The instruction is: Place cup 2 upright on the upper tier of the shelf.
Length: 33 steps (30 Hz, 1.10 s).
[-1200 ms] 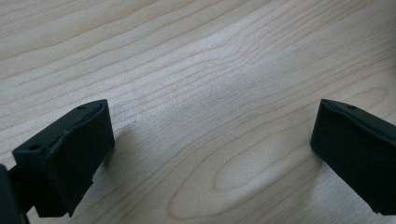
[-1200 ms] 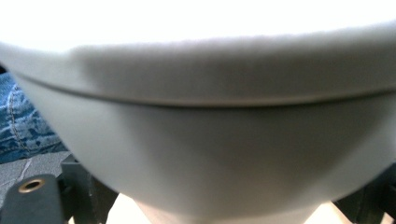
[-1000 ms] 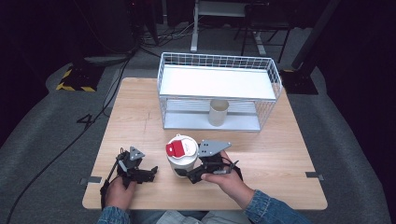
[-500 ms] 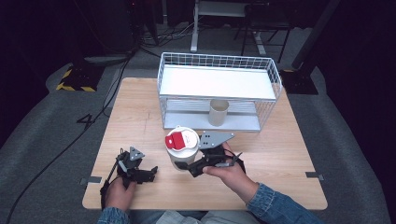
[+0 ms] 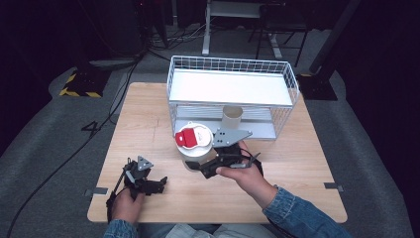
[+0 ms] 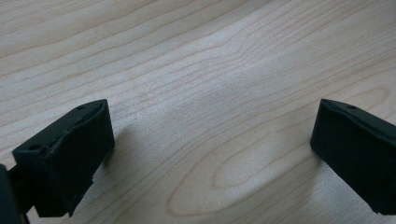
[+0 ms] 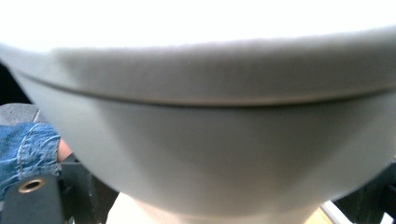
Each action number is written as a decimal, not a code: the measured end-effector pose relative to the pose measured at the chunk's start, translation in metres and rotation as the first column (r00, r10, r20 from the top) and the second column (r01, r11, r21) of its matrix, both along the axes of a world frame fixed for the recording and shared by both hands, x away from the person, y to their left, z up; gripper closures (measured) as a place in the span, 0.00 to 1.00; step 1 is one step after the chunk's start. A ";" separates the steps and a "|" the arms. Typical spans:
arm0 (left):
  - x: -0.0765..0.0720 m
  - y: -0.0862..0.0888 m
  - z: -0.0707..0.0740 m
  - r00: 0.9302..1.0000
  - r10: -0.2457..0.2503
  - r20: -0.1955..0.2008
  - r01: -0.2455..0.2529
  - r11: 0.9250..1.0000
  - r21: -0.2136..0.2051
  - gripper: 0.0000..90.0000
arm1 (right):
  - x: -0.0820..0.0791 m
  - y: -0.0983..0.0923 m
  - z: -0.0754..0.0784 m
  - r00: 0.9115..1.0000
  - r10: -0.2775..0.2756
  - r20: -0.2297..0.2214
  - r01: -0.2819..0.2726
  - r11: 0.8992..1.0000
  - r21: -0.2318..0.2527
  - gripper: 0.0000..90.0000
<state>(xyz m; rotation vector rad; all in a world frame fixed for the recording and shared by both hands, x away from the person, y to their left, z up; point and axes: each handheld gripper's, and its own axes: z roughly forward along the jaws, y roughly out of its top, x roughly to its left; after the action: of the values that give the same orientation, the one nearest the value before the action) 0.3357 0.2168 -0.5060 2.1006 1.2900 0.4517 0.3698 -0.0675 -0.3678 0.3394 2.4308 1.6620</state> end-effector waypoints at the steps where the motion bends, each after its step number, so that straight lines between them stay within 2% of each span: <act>1: 0.000 0.000 0.000 1.000 0.000 0.000 0.000 1.000 0.000 0.00 | 0.000 0.000 0.000 1.000 0.000 0.000 0.000 1.000 0.000 0.13; 9: 0.001 -0.001 0.000 1.000 0.008 0.003 -0.008 1.000 0.007 0.00 | 0.016 -0.008 0.023 0.998 -0.056 0.018 0.056 0.998 -0.003 0.13; 18: 0.001 -0.001 0.000 1.000 0.007 0.002 -0.007 1.000 0.007 0.00 | 0.034 -0.019 0.043 0.992 -0.118 0.034 0.118 0.993 0.008 0.13; 27: 0.001 -0.001 0.000 1.000 0.008 0.001 -0.008 1.000 0.008 0.00 | 0.051 -0.023 0.058 0.983 -0.180 0.042 0.179 0.983 0.028 0.13; 33: 0.001 -0.001 0.000 1.000 0.009 0.002 -0.009 1.000 0.006 0.00 | 0.065 -0.026 0.071 0.973 -0.226 0.051 0.224 0.974 0.038 0.13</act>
<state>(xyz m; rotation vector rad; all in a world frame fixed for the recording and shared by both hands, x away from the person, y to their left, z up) 0.3369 0.2161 -0.5058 2.0997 1.2992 0.4622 0.4346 -0.0934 -0.2971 0.5448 2.2330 1.5923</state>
